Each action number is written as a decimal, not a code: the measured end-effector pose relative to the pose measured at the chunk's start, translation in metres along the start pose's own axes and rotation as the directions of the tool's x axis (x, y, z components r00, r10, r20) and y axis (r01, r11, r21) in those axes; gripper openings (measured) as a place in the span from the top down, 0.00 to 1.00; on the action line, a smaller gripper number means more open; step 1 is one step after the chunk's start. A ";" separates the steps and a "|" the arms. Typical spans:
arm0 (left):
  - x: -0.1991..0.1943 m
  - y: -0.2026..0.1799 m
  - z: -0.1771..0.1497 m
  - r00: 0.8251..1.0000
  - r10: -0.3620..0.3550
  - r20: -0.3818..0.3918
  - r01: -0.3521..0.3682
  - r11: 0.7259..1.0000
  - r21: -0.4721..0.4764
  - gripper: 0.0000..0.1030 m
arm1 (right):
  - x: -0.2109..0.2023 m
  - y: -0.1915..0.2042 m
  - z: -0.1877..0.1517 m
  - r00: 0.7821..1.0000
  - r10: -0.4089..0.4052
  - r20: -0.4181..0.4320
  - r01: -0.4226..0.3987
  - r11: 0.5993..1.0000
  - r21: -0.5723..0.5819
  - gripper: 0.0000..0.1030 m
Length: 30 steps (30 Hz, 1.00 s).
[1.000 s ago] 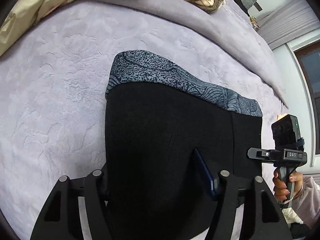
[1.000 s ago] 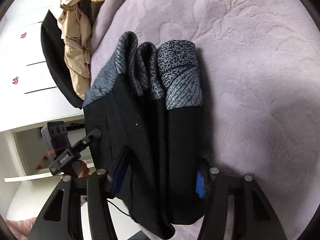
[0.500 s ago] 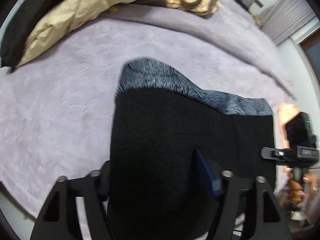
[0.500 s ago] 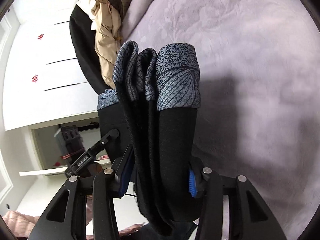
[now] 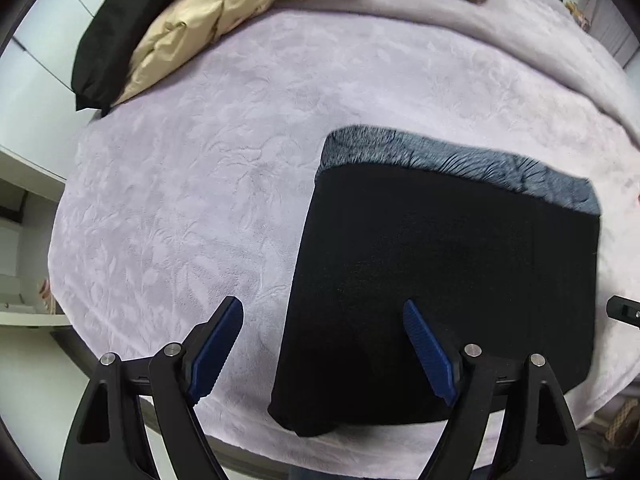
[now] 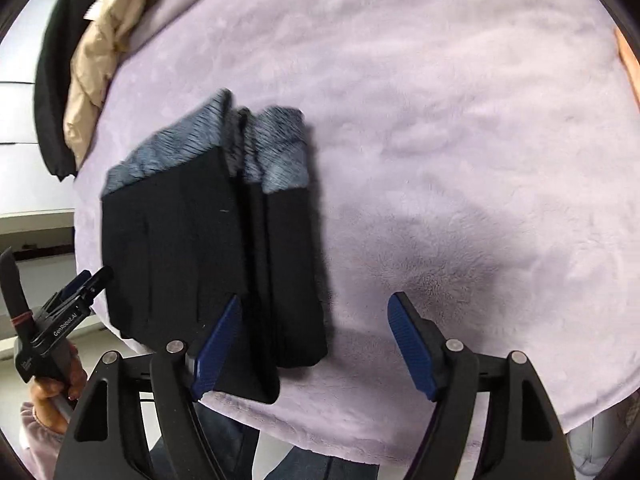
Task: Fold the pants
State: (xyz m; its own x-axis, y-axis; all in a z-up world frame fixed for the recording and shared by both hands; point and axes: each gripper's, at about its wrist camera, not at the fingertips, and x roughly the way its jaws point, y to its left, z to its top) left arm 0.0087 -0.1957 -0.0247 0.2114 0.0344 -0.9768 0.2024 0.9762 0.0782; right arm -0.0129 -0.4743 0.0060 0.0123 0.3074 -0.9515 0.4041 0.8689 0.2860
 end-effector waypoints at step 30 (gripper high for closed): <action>-0.015 -0.051 -0.028 0.999 0.020 -0.044 -0.012 0.983 0.185 0.00 | -0.011 0.054 -0.050 0.970 -0.189 0.151 0.189 0.982 0.017 0.14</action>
State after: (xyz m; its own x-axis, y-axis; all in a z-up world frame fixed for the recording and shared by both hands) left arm -0.0311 -0.2398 -0.0197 0.1734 0.0638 -0.9828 0.3731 0.9193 0.1255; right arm -0.0366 -0.4118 0.0371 0.0736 0.0750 -0.9945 0.4144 0.9047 0.0989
